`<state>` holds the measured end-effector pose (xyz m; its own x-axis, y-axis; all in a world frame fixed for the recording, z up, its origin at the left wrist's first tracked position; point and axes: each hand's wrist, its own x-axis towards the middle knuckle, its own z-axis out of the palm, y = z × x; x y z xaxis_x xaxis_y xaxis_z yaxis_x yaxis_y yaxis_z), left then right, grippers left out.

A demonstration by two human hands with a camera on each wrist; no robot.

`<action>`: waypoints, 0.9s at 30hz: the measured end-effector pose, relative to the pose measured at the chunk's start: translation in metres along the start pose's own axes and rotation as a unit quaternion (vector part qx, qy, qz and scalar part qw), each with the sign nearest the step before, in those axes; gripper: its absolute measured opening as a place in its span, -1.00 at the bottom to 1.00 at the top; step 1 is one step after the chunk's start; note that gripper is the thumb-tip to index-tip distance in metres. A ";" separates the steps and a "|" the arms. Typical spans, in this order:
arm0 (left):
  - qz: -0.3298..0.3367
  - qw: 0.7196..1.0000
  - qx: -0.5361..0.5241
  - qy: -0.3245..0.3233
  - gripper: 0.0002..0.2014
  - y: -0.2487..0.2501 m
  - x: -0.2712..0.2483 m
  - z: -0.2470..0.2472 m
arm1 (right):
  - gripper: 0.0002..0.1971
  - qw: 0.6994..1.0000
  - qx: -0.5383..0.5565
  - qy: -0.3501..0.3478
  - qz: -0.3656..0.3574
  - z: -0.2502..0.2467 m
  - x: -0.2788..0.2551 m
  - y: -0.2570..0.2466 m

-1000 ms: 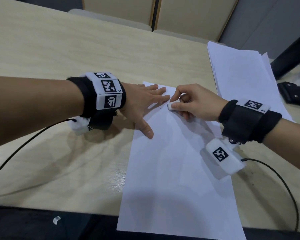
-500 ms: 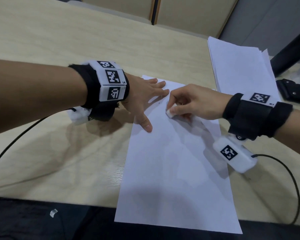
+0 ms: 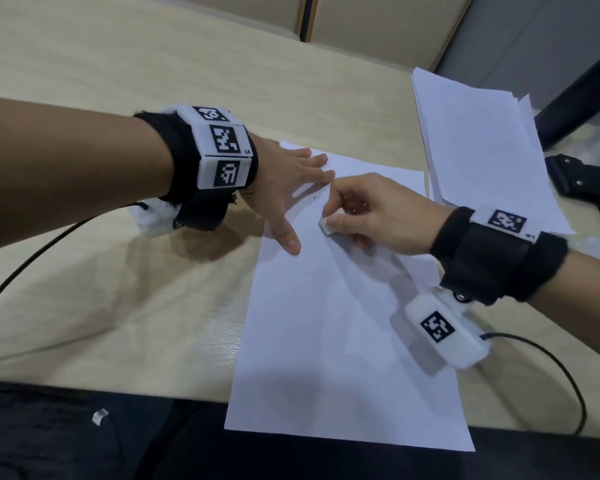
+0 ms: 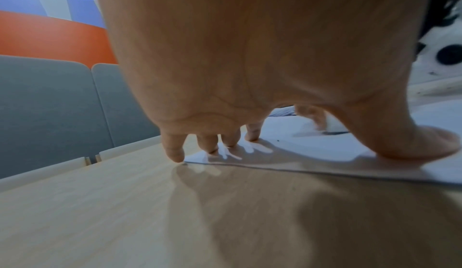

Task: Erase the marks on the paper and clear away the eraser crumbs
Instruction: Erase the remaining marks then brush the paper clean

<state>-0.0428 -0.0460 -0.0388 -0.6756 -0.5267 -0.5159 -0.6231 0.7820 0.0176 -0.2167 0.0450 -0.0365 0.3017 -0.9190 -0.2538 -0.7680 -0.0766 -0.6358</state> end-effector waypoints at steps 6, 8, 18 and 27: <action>-0.009 1.000 0.020 -0.005 0.30 0.005 -0.003 -0.003 | -0.92 0.999 -0.042 -0.010 -0.003 0.003 -0.012 0.002; -0.013 1.000 0.019 -0.009 0.29 0.005 -0.003 -0.003 | -0.90 0.998 -0.053 0.046 -0.006 0.003 -0.010 0.004; -0.014 1.000 0.006 -0.015 0.32 0.004 -0.001 -0.004 | -0.91 0.998 -0.052 0.012 -0.032 0.004 -0.017 0.003; -0.015 1.000 0.007 -0.019 0.33 0.003 0.001 -0.004 | -0.93 0.997 -0.058 0.031 -0.040 0.005 -0.021 0.005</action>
<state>-0.0465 -0.0455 -0.0358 -0.6414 -0.5374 -0.5476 -0.6370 0.7708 -0.0102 -0.2241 0.0655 -0.0383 0.3310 -0.9304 -0.1575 -0.8044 -0.1909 -0.5626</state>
